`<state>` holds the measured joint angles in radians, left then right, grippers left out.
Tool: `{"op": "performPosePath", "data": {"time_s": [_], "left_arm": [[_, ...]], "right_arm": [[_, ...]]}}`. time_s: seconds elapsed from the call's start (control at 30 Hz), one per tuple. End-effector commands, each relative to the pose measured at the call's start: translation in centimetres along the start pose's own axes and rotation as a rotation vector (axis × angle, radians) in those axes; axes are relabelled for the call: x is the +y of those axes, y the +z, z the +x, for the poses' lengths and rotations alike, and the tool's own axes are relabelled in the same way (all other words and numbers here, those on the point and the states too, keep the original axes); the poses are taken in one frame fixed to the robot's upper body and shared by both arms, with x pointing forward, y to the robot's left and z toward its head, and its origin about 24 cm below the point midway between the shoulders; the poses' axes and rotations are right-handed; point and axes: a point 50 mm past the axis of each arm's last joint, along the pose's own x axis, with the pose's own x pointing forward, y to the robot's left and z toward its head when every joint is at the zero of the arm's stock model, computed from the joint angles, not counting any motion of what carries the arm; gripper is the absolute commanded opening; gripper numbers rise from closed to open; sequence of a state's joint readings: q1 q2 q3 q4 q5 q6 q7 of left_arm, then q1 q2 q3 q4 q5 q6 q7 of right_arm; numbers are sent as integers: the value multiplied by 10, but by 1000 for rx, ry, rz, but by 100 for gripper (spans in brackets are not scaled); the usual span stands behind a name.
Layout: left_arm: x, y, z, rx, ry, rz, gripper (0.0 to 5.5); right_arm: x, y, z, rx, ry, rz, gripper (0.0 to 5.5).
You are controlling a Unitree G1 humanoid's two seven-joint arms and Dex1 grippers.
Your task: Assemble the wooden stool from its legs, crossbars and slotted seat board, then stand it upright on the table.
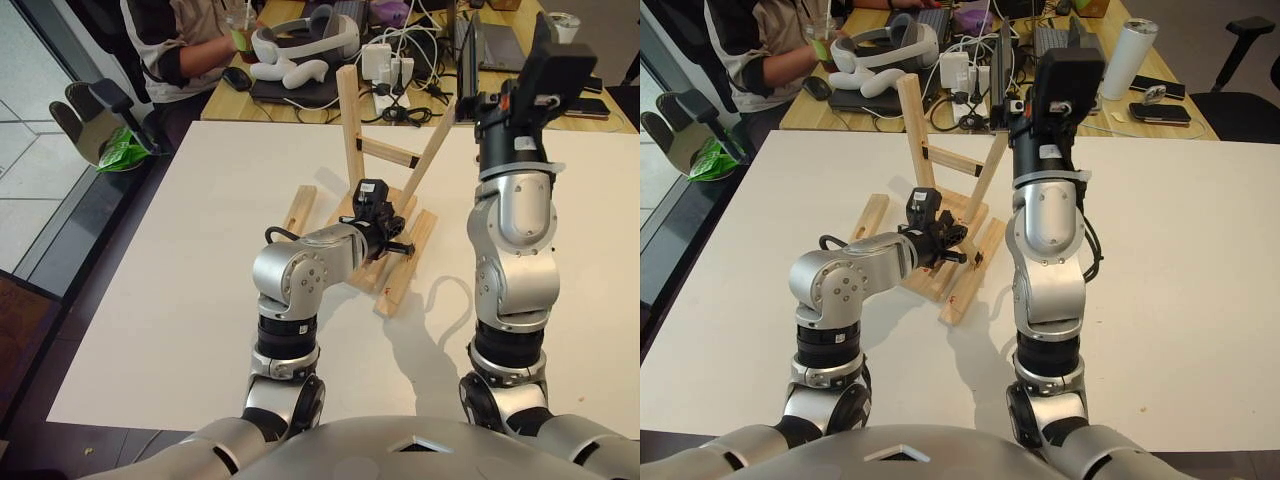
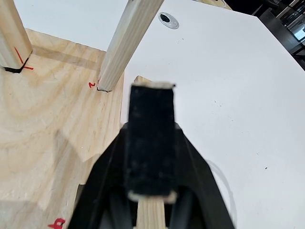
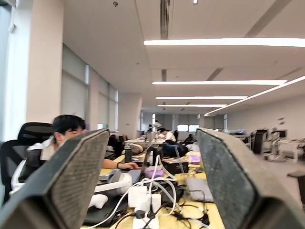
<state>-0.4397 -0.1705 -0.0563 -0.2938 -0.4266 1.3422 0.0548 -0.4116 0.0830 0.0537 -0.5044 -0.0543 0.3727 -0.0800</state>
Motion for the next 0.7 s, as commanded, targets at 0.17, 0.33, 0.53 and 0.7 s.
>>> {"op": "performPosePath", "data": {"time_s": [0.17, 0.33, 0.53, 0.7], "left_arm": [[7, -8, -3, -22, 46, -64, 41], [9, -5, -4, -43, 56, -56, 41], [6, -8, -7, -42, 42, -46, 41], [3, -9, -8, -47, 30, -40, 41]], "right_arm": [[-43, -10, -85, 233, 105, 168, 339], [-50, -7, -149, 422, 195, 150, 339], [-68, -12, -205, 577, 161, -300, 339], [-77, -20, -225, 604, 62, -448, 339]]}}
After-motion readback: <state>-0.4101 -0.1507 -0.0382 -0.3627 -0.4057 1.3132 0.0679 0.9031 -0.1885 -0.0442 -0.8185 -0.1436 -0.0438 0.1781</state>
